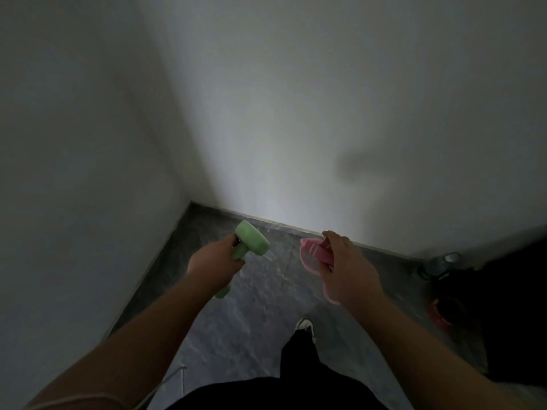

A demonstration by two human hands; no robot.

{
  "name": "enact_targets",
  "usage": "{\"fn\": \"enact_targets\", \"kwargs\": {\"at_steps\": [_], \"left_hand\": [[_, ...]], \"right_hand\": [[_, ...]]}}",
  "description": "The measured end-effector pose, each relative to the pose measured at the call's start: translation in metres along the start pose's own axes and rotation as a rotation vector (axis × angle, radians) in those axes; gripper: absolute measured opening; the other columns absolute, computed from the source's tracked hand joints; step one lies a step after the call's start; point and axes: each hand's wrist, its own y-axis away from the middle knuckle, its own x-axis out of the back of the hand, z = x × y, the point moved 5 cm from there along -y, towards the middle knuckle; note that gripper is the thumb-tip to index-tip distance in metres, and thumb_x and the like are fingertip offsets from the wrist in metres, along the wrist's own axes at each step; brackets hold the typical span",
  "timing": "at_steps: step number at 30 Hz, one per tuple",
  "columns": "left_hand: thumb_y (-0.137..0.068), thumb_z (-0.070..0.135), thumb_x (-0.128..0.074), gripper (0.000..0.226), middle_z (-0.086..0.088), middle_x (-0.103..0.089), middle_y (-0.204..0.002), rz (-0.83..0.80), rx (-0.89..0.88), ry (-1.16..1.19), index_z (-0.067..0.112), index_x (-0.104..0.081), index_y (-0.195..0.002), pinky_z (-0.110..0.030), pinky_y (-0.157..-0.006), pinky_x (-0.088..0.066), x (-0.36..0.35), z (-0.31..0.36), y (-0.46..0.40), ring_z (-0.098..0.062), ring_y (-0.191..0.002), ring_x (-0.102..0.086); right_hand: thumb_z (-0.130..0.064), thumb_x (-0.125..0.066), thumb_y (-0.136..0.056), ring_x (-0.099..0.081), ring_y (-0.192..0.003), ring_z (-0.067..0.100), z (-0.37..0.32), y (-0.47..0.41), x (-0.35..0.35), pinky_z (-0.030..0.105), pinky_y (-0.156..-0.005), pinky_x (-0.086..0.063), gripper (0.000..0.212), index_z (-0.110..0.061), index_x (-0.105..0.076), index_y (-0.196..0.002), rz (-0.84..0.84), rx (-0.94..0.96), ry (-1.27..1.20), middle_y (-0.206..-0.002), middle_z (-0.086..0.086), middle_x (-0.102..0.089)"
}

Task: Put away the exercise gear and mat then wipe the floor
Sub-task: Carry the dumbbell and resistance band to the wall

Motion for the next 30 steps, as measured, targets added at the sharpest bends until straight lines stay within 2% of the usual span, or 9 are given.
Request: {"fn": "enact_targets", "kwargs": {"at_steps": [2, 7, 11, 14, 17, 21, 24, 27, 30], "left_hand": [[-0.086, 0.041, -0.063, 0.046, 0.002, -0.067, -0.104, -0.018, 0.033, -0.004, 0.033, -0.049, -0.129, -0.031, -0.068, -0.041, -0.002, -0.003, -0.040, -0.023, -0.093, -0.064], [-0.086, 0.040, -0.064, 0.045, 0.000, -0.068, -0.107, -0.075, 0.075, -0.008, 0.033, -0.050, -0.128, -0.031, -0.070, -0.042, -0.001, -0.014, -0.124, -0.025, -0.097, -0.065], [-0.086, 0.041, -0.064, 0.048, -0.002, -0.069, -0.106, -0.117, 0.055, -0.020, 0.033, -0.049, -0.131, -0.032, -0.072, -0.045, -0.009, -0.038, -0.186, -0.026, -0.095, -0.066], [-0.086, 0.040, -0.064, 0.047, -0.003, -0.069, -0.104, -0.165, 0.009, -0.036, 0.031, -0.050, -0.130, -0.031, -0.070, -0.044, -0.017, -0.060, -0.234, -0.027, -0.094, -0.067], [-0.086, 0.037, -0.065, 0.042, -0.003, -0.070, -0.101, -0.195, -0.069, -0.045, 0.030, -0.052, -0.125, -0.031, -0.068, -0.042, -0.026, -0.084, -0.281, -0.028, -0.092, -0.067], [-0.087, 0.036, -0.064, 0.039, -0.002, -0.071, -0.099, -0.211, -0.190, -0.114, 0.031, -0.054, -0.124, -0.029, -0.065, -0.038, -0.047, -0.113, -0.335, -0.028, -0.091, -0.068], [-0.090, 0.035, -0.061, 0.035, -0.001, -0.071, -0.096, -0.232, -0.277, -0.175, 0.031, -0.053, -0.124, -0.029, -0.063, -0.036, -0.082, -0.128, -0.373, -0.026, -0.086, -0.068], [-0.094, 0.033, -0.055, 0.026, 0.000, -0.069, -0.090, -0.254, -0.323, -0.227, 0.029, -0.055, -0.120, -0.028, -0.061, -0.035, -0.136, -0.146, -0.409, -0.023, -0.078, -0.067], [-0.095, 0.033, -0.054, 0.024, 0.002, -0.068, -0.091, -0.293, -0.351, -0.287, 0.029, -0.055, -0.119, -0.027, -0.061, -0.034, -0.211, -0.166, -0.444, -0.020, -0.077, -0.066]], "right_hand": [[-0.024, -0.065, -0.085, -0.060, -0.111, 0.026, 0.008, -0.047, -0.009, 0.037, -0.090, -0.049, 0.057, -0.019, -0.048, -0.139, -0.034, 0.010, -0.022, -0.129, 0.005, -0.059], [-0.020, -0.067, -0.082, -0.061, -0.104, 0.031, 0.016, -0.142, -0.028, 0.042, -0.086, -0.053, 0.058, -0.015, -0.049, -0.136, -0.093, 0.013, 0.002, -0.122, 0.010, -0.060], [-0.019, -0.068, -0.079, -0.060, -0.107, 0.032, 0.020, -0.193, -0.059, 0.043, -0.089, -0.052, 0.061, -0.015, -0.048, -0.137, -0.126, -0.035, -0.016, -0.124, 0.011, -0.059], [-0.021, -0.067, -0.083, -0.059, -0.107, 0.031, 0.018, -0.222, -0.083, 0.039, -0.091, -0.047, 0.052, -0.013, -0.053, -0.132, -0.112, -0.078, -0.038, -0.121, 0.012, -0.061], [-0.026, -0.064, -0.083, -0.062, -0.097, 0.030, 0.013, -0.245, -0.108, 0.039, -0.080, -0.051, 0.040, -0.019, -0.056, -0.121, -0.073, -0.143, 0.003, -0.111, 0.008, -0.064], [-0.024, -0.062, -0.080, -0.060, -0.104, 0.033, 0.019, -0.264, -0.161, 0.041, -0.081, -0.052, 0.056, -0.023, -0.047, -0.134, -0.139, -0.333, 0.075, -0.122, 0.008, -0.059], [-0.021, -0.063, -0.081, -0.057, -0.111, 0.032, 0.036, -0.282, -0.207, 0.041, -0.084, -0.050, 0.058, -0.022, -0.046, -0.136, -0.136, -0.439, 0.046, -0.127, 0.008, -0.056], [-0.020, -0.065, -0.082, -0.056, -0.112, 0.031, 0.060, -0.301, -0.266, 0.041, -0.085, -0.049, 0.057, -0.021, -0.047, -0.136, -0.125, -0.449, 0.013, -0.126, 0.009, -0.057], [-0.022, -0.063, -0.084, -0.057, -0.109, 0.028, 0.097, -0.319, -0.340, 0.044, -0.082, -0.054, 0.052, -0.026, -0.046, -0.133, -0.139, -0.444, -0.037, -0.124, 0.005, -0.057]]}}
